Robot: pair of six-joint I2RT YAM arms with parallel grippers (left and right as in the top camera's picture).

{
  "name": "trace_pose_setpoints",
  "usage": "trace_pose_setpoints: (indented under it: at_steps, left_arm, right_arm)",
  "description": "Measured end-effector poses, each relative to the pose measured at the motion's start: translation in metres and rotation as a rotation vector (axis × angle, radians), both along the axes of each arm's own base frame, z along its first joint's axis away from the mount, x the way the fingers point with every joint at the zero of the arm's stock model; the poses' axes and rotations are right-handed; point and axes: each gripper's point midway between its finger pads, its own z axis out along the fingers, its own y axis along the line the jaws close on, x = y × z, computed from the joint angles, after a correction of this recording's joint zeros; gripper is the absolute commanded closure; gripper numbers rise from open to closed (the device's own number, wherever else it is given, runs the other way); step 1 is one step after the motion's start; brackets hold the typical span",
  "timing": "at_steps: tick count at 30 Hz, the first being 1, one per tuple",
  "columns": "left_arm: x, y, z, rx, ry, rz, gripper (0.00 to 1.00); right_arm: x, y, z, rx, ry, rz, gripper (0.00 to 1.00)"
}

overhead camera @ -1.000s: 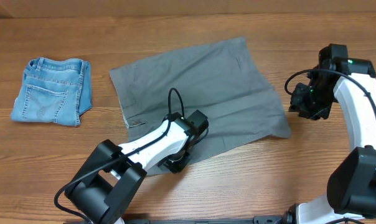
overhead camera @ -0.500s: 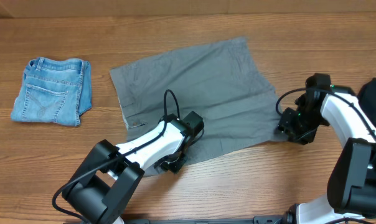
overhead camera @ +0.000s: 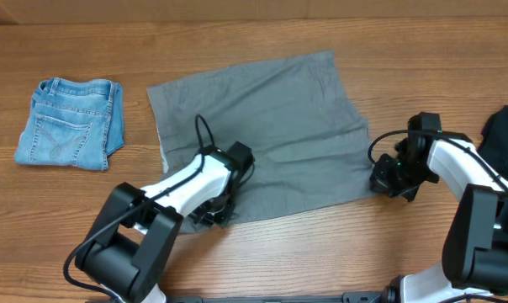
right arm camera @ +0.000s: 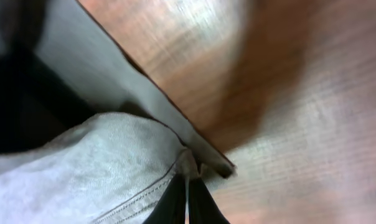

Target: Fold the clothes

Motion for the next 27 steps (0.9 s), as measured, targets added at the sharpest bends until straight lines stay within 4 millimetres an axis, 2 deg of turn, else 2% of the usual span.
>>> trace_pose_setpoints:
  at_steps: [4, 9, 12, 16, 19, 22, 27]
  left_arm:
    - [0.0, 0.002, 0.0, -0.013, 0.007, 0.029, 0.96]
    - [0.001, 0.002, 0.0, -0.017, 0.009, 0.032, 0.96]
    - [0.001, 0.0, 0.0, -0.025, 0.01, 0.034, 0.96]
    - [0.0, -0.002, 0.0, -0.034, 0.013, 0.037, 0.95]
    - [0.0, -0.003, 0.0, -0.039, 0.016, 0.039, 0.93]
    - [-0.001, 0.0, 0.0, -0.028, 0.019, 0.039, 0.78]
    - [0.0, 0.012, 0.002, 0.004, 0.022, 0.068, 0.7]
  right_arm:
    - [0.002, -0.005, 0.024, 0.029, 0.034, -0.021, 0.96]
    - [0.015, -0.001, 0.082, 0.069, 0.006, -0.003, 0.96]
    - [0.005, 0.001, 0.111, 0.068, 0.009, 0.005, 0.96]
    - [-0.019, -0.004, 0.117, 0.026, 0.094, -0.002, 0.96]
    - [-0.027, -0.008, 0.113, -0.001, 0.132, -0.008, 0.96]
    - [-0.033, -0.013, 0.103, -0.037, 0.155, -0.01, 0.96]
    - [-0.043, -0.025, 0.086, -0.099, 0.192, -0.014, 0.96]
